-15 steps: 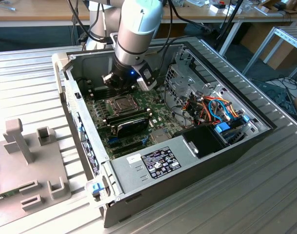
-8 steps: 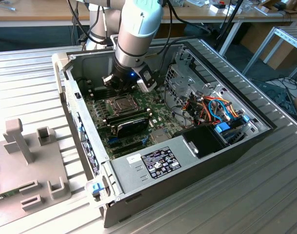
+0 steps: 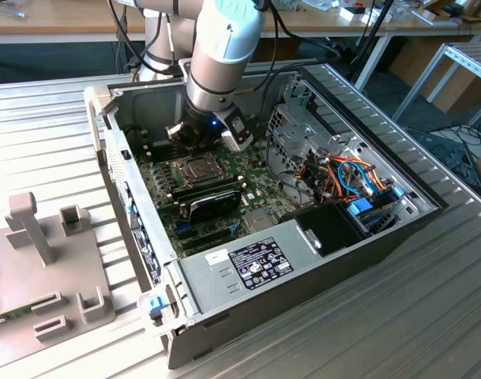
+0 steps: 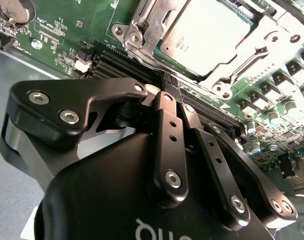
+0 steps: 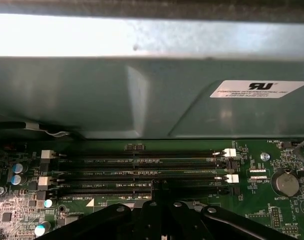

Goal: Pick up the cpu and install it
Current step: 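Install the first cpu locking lever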

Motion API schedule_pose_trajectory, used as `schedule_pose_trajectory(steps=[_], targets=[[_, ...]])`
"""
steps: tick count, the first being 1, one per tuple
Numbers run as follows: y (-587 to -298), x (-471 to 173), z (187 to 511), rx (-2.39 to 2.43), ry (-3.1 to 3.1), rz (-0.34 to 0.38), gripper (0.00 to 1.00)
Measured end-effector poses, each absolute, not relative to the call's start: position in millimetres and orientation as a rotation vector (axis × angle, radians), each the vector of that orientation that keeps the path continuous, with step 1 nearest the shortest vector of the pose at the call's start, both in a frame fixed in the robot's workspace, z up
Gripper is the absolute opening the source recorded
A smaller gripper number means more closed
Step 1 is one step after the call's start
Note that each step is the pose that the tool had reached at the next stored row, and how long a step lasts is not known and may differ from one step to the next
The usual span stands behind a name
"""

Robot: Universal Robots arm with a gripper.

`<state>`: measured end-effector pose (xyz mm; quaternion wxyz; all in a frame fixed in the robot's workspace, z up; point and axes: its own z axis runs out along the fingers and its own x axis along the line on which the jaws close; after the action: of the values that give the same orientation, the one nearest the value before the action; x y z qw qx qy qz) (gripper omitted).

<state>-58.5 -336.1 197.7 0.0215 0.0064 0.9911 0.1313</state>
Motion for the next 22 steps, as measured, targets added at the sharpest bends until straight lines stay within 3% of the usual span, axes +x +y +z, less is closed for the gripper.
schedule_pose_trajectory(steps=[22], targets=[[-334.0, -58.4, 196.6, 0.020, 3.070, 0.414, 0.11]])
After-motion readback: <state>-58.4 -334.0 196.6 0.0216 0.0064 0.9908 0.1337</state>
